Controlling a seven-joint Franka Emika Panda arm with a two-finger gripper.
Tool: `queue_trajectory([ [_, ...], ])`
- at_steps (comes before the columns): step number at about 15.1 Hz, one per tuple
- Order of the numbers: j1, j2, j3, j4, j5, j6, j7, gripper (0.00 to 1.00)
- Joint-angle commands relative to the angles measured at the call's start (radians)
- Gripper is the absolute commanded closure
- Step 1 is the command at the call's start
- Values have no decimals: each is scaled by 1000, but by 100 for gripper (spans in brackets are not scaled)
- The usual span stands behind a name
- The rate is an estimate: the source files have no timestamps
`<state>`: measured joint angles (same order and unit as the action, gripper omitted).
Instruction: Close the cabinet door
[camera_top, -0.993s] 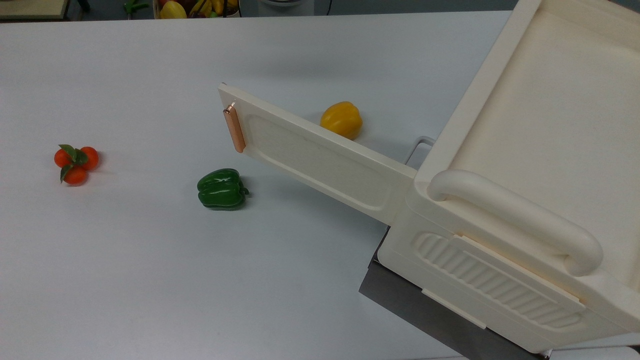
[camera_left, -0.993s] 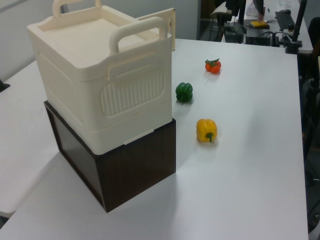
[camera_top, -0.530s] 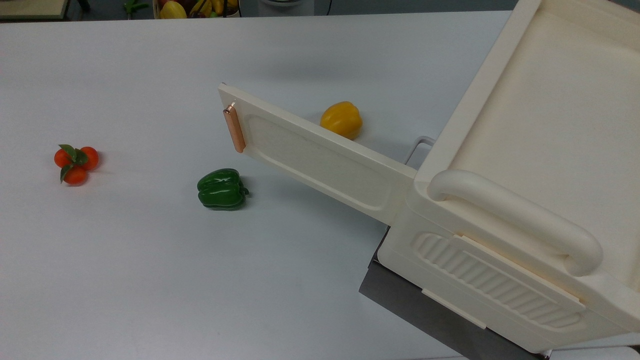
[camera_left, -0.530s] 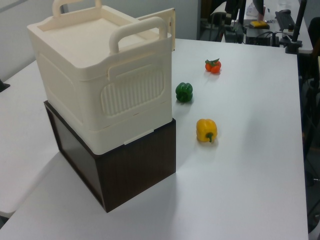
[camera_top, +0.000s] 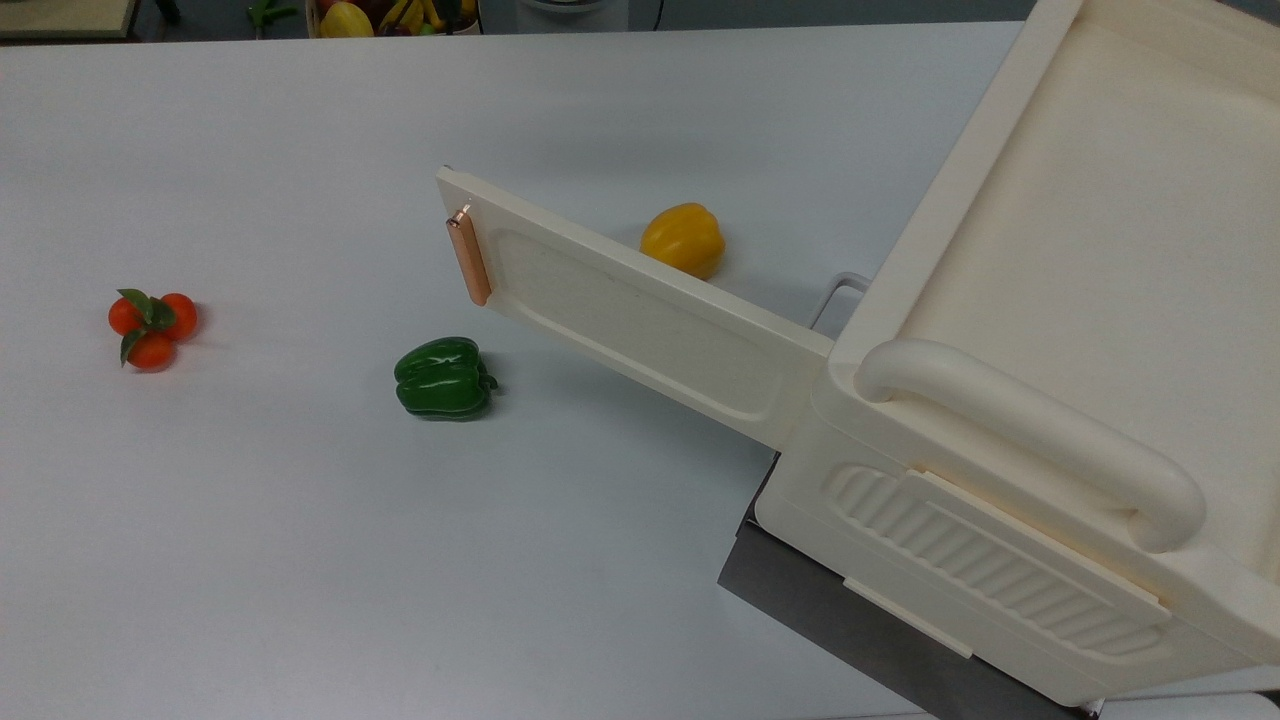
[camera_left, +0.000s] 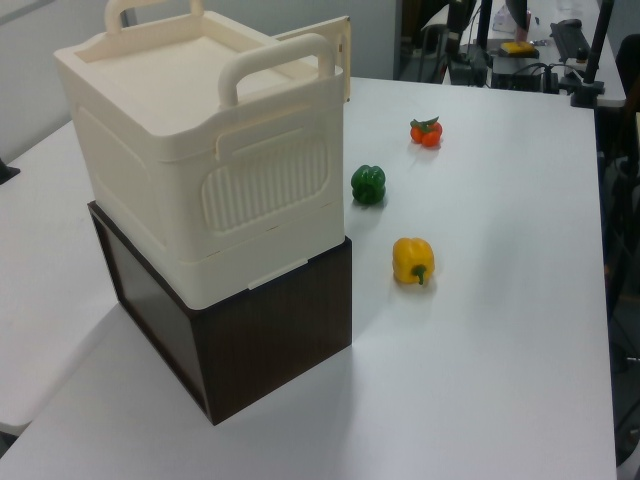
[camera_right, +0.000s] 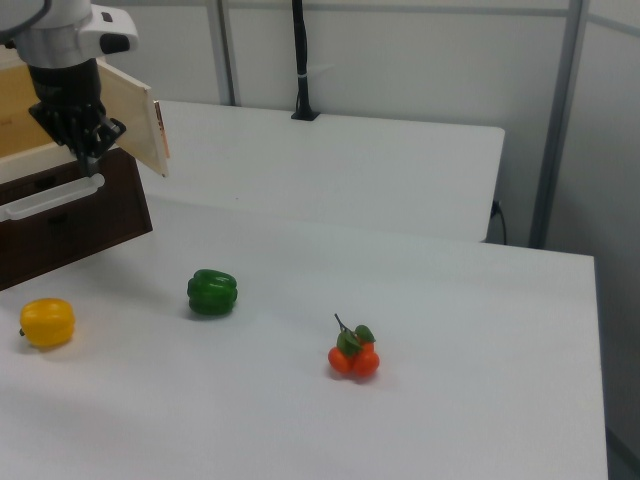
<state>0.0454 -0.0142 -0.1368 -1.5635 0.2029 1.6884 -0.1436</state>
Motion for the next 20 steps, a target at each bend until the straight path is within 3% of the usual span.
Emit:
queue_trajectory([
  [1, -47, 13, 3, -18, 154, 127, 50, 100],
  [4, -71, 40, -10, -18, 271, 273, 96, 100],
  [7, -90, 75, -12, -18, 450, 455, 110, 100],
  [9, -90, 111, -12, -17, 532, 581, 147, 100],
  [14, -76, 187, 8, -9, 639, 752, 161, 100],
  [20, -76, 238, 86, -6, 653, 850, 161, 100],
])
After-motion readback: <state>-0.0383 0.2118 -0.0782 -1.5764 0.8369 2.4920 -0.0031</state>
